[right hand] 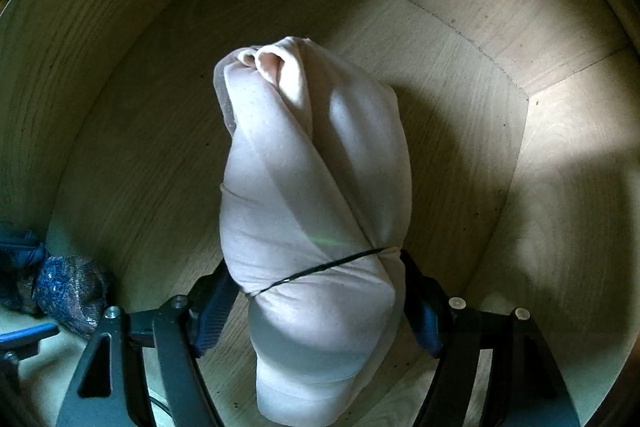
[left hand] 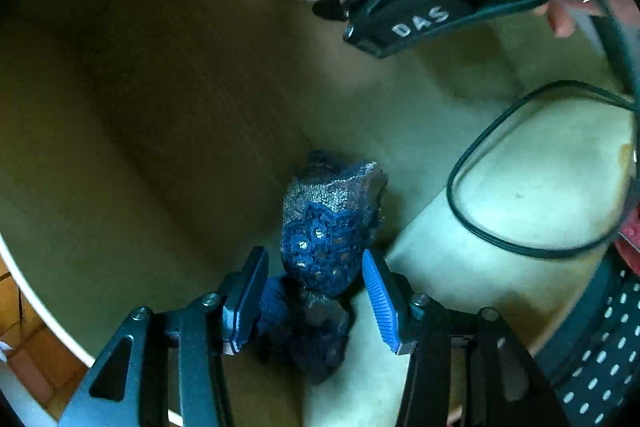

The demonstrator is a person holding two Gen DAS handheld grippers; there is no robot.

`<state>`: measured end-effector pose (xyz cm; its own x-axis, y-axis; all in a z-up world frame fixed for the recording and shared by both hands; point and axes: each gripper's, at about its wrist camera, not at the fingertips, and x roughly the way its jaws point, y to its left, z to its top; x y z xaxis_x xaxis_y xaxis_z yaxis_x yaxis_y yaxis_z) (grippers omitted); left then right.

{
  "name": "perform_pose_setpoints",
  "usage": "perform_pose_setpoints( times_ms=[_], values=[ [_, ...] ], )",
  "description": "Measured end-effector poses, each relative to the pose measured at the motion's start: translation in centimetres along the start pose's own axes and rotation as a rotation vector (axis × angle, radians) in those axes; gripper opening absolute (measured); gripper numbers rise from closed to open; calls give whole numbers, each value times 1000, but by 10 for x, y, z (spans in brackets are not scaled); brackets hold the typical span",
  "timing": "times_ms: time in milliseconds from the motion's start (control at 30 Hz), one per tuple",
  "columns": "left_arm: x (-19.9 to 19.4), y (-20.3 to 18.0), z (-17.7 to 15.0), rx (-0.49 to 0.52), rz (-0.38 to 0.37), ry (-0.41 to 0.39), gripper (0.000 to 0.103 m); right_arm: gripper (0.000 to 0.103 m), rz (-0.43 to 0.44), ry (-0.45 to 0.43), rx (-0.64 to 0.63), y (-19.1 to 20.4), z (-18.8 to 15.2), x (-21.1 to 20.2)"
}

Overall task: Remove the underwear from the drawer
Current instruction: 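Move the left tool into the drawer and grasp the blue lace cloth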

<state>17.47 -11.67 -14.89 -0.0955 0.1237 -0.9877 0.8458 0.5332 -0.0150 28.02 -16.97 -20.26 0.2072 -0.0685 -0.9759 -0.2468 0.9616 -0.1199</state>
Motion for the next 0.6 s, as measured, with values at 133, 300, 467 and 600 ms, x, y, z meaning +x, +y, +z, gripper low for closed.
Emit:
perform_pose_setpoints(
  times_ms=[133,300,467,600],
  values=[
    [13,-2,5,-14,-21,24,52,75,-1,0,-1,-2,0,0],
    [24,-4,10,-35,-6,-5,53,75,-8,-2,-5,-5,-1,0],
    [16,-2,8,-76,9,-96,52,72,-17,-5,-18,-1,1,0],
    [18,-7,7,-83,6,-98,52,64,16,6,-35,-2,1,0]
  ],
)
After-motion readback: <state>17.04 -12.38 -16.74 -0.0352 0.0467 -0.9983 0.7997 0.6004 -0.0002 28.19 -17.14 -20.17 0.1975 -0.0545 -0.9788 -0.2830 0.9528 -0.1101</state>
